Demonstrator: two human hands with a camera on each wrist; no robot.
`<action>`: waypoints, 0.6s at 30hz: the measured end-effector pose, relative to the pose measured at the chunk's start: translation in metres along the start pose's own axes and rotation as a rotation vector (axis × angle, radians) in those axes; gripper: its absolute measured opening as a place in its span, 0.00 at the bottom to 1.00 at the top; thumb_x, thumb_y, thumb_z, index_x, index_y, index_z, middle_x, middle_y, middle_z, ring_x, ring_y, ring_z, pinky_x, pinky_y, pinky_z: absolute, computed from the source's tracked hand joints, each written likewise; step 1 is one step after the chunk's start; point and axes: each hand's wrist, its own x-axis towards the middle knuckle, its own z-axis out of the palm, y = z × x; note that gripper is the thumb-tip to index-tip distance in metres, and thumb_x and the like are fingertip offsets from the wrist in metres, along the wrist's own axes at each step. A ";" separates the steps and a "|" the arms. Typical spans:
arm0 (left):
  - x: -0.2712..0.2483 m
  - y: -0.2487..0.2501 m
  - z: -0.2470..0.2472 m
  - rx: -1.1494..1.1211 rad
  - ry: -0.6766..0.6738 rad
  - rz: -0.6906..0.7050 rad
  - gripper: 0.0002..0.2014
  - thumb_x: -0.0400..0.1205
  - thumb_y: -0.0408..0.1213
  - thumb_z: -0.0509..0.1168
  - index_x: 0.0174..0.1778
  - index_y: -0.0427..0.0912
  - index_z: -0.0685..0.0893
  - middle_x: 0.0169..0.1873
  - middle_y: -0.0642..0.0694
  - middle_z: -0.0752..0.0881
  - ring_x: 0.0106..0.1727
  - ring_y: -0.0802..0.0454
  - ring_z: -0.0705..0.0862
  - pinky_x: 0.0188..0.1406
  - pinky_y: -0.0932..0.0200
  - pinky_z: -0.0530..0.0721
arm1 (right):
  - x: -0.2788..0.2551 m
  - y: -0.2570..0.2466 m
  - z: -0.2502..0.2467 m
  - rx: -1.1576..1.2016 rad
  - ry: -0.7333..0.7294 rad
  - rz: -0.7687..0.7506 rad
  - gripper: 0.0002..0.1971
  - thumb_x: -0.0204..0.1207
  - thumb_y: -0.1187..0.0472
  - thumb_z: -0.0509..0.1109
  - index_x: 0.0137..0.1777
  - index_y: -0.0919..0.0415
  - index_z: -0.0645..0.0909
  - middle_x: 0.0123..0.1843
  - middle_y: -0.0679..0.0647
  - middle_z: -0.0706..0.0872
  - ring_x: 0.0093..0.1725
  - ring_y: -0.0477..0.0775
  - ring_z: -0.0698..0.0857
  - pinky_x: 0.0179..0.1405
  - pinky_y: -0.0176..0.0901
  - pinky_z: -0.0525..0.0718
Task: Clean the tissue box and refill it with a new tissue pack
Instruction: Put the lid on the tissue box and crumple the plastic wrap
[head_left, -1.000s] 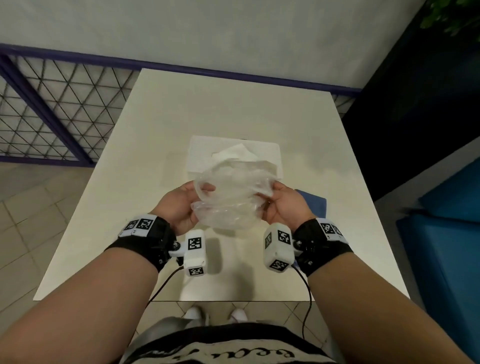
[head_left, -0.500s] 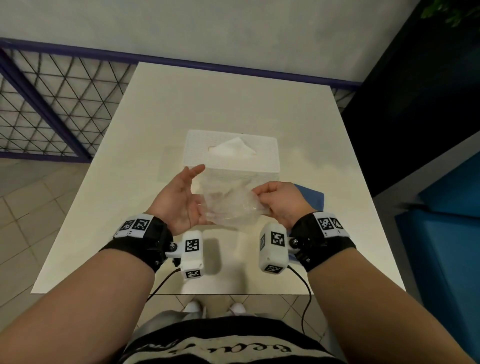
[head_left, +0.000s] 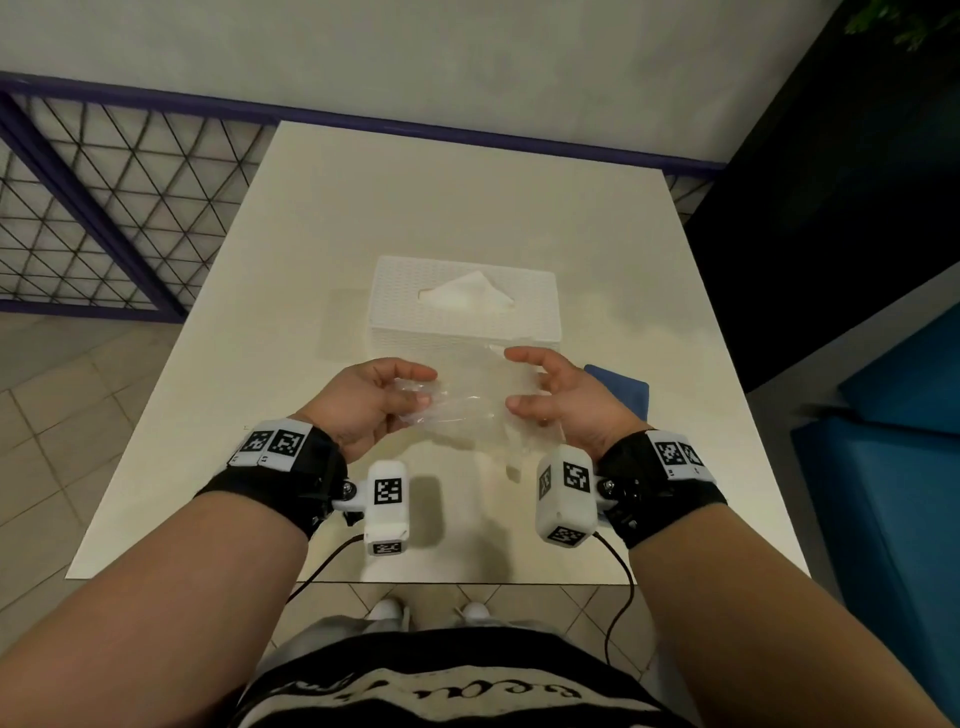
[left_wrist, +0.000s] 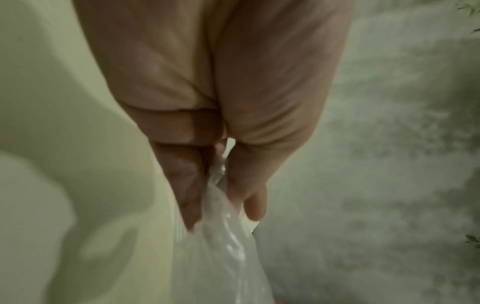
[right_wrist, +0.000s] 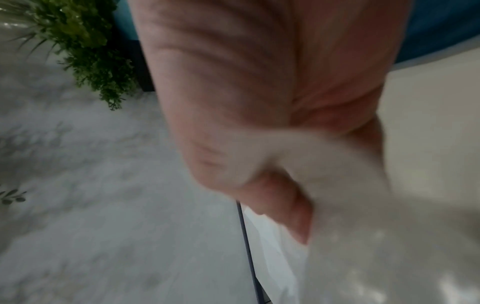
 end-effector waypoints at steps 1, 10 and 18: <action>0.001 0.000 -0.001 -0.017 0.013 -0.005 0.15 0.75 0.18 0.67 0.50 0.41 0.86 0.51 0.40 0.87 0.41 0.51 0.87 0.40 0.62 0.88 | 0.000 0.001 -0.001 0.002 0.026 -0.027 0.24 0.72 0.74 0.73 0.66 0.53 0.81 0.66 0.63 0.79 0.51 0.57 0.85 0.33 0.34 0.85; 0.002 -0.003 0.011 0.042 0.040 -0.004 0.27 0.72 0.13 0.69 0.63 0.40 0.79 0.54 0.37 0.83 0.45 0.47 0.86 0.36 0.60 0.90 | 0.004 0.002 0.009 0.143 0.108 0.087 0.17 0.74 0.66 0.74 0.64 0.61 0.84 0.59 0.57 0.85 0.56 0.59 0.84 0.49 0.51 0.88; 0.000 0.000 0.011 0.101 -0.003 -0.038 0.13 0.76 0.26 0.72 0.54 0.41 0.86 0.55 0.37 0.85 0.48 0.44 0.87 0.41 0.57 0.90 | 0.001 0.002 -0.002 0.106 0.004 0.124 0.18 0.82 0.67 0.64 0.71 0.58 0.79 0.57 0.57 0.87 0.49 0.53 0.87 0.60 0.53 0.84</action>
